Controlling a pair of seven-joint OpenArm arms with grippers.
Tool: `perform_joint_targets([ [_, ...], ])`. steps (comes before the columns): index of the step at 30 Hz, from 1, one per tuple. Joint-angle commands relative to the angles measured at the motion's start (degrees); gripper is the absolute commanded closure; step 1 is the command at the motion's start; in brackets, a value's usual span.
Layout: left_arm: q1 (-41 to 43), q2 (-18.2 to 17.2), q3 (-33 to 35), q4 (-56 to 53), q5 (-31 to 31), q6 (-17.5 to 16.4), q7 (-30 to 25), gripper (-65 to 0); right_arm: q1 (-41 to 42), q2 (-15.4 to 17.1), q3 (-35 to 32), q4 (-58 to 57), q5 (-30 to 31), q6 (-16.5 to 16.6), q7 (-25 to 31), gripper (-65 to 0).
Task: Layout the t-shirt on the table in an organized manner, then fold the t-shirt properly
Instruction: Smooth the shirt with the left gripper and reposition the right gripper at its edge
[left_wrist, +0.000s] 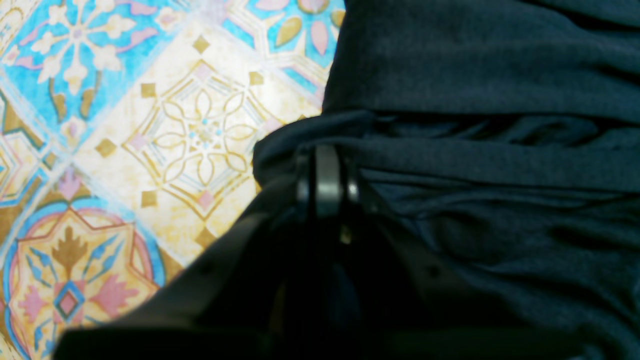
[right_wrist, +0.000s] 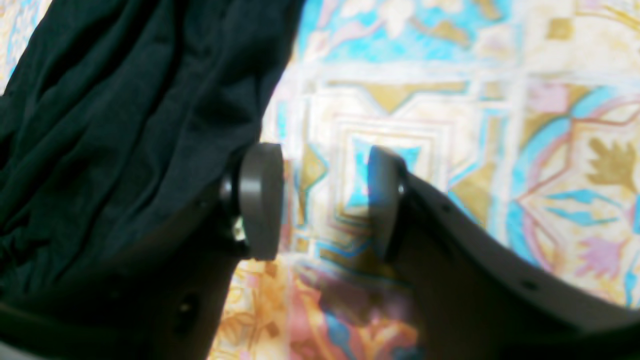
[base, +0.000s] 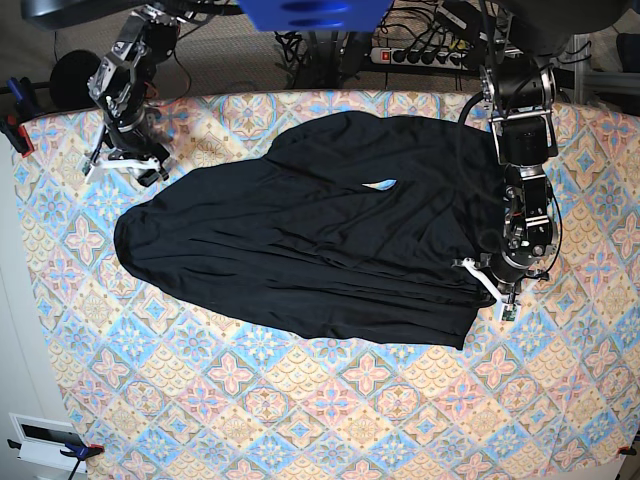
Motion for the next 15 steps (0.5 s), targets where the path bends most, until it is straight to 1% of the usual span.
perform_joint_targets([
  [1,-0.39,0.37,0.28,0.10,0.53,-1.26,2.70,0.0,0.14,0.07,-1.26,0.65,0.55,0.41,-1.01,-26.5],
  [7,-0.39,0.37,0.28,0.10,0.53,-1.26,2.70,0.0,0.23,-0.01,-5.83,-0.05,0.55,0.41,-1.01,-26.5],
  [15,-0.39,0.46,0.28,0.10,0.53,-1.26,2.70,0.0,0.76,-0.01,-6.45,-6.03,0.55,0.50,-0.92,-26.5],
])
